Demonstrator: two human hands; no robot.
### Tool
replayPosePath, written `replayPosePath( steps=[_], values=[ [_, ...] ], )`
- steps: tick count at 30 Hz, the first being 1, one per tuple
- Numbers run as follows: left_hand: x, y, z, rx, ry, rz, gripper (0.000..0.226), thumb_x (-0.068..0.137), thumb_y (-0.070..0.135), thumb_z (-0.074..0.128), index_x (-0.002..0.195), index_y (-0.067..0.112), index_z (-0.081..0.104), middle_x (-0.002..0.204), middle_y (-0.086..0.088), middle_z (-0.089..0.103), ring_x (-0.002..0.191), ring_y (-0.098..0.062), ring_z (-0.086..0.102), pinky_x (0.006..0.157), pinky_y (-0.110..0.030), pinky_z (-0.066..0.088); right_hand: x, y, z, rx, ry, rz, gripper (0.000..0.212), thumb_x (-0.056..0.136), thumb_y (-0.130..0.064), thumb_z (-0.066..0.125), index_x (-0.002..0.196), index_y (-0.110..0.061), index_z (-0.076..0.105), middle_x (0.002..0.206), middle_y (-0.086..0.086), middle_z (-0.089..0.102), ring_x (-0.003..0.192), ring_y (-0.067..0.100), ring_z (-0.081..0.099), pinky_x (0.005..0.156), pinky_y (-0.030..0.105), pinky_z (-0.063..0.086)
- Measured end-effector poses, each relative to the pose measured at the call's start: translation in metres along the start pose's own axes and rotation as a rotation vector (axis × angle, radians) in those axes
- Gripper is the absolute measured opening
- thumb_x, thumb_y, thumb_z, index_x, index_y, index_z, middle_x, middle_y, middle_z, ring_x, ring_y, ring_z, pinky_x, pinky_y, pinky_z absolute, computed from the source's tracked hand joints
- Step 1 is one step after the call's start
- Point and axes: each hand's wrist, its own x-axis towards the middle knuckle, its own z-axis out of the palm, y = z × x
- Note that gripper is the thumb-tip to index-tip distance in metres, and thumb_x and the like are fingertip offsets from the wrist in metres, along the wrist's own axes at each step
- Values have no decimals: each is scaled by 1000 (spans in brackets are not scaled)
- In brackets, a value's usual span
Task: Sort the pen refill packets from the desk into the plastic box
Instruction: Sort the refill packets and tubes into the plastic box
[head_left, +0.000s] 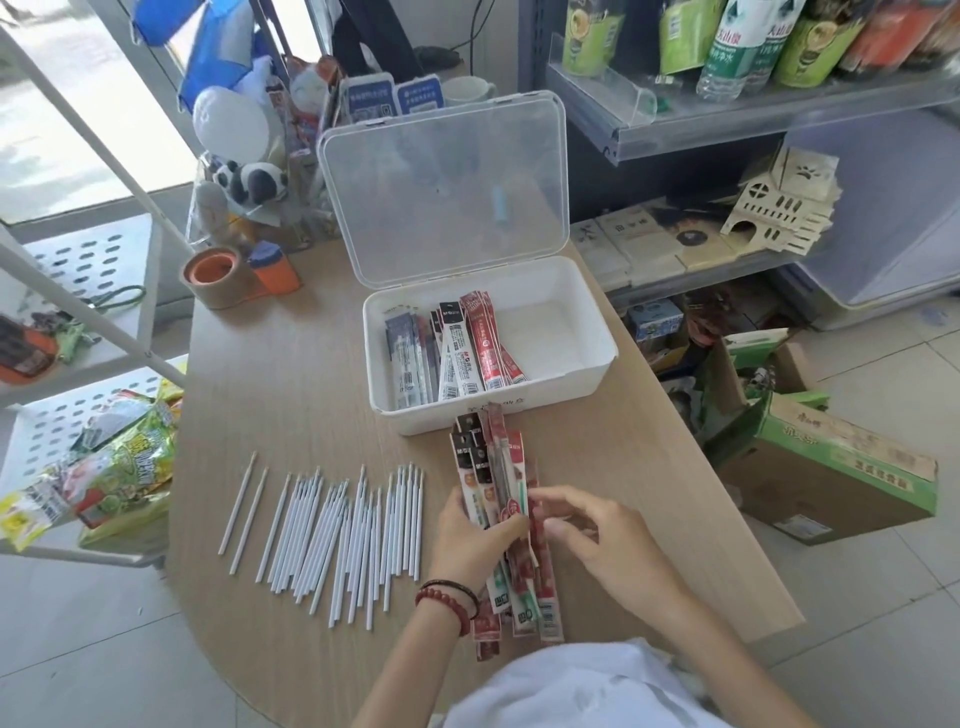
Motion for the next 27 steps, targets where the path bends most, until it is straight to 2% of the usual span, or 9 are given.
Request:
replayPosePath(
  steps=[4,8,10,13,17,19,21,24,27],
  values=[
    [-2,2,1,-36,-40,-11,37,74,10,76,106,15,58,90,1,71,78,-10,70,61,-19,52,11,-1,5,-63,15,63,46,90,-23,65,134,-31,51,120,-15,63,95,-6,61,77,7,49],
    [-4,0,2,-37,-13,-18,36,76,9,74,106,17,55,90,4,69,73,-2,67,51,-10,47,9,7,15,-228,79,169,60,84,-33,70,138,-25,46,129,-11,54,102,0,56,90,14,45],
    [-4,-2,-1,-31,22,-27,39,75,9,73,109,16,54,93,2,69,78,-7,68,58,-16,50,8,10,18,-297,108,201,67,77,-44,74,135,-24,47,127,-10,53,106,3,55,95,21,47],
    [-2,-5,-6,-24,53,-42,47,75,10,74,116,16,52,101,0,68,88,-12,66,75,-28,54,8,11,21,-357,113,210,66,72,-51,77,127,-26,50,121,-12,51,105,3,53,93,19,46],
    [-1,-7,-13,-18,64,-49,65,69,20,79,126,17,47,113,0,65,100,-15,64,89,-38,53,13,11,24,-365,109,195,47,76,-40,78,115,-24,56,111,-9,52,102,5,51,92,19,43],
    [-3,-8,-15,-28,52,-42,63,70,20,79,125,17,48,112,2,65,97,-10,64,75,-26,54,14,10,26,-396,113,187,31,79,-37,76,104,-24,62,106,-8,54,97,8,52,87,23,45],
    [-9,-6,-17,-14,16,-8,50,75,14,76,117,20,49,104,7,65,87,-1,63,61,-12,47,13,9,26,-403,110,181,18,81,-36,74,94,-26,65,101,-8,59,91,9,56,81,27,49],
    [-18,2,-25,9,-44,39,42,77,14,75,110,21,51,96,11,65,81,5,63,53,-9,47,6,9,20,-290,72,197,10,82,-35,73,85,-28,66,84,-12,67,77,4,62,71,26,53],
    [-21,16,-38,5,-19,85,33,76,13,75,101,20,55,88,9,68,72,3,66,54,-10,48,3,1,6,-68,101,152,14,78,-33,79,81,-27,66,76,-13,69,70,-3,62,64,12,50]
  ],
)
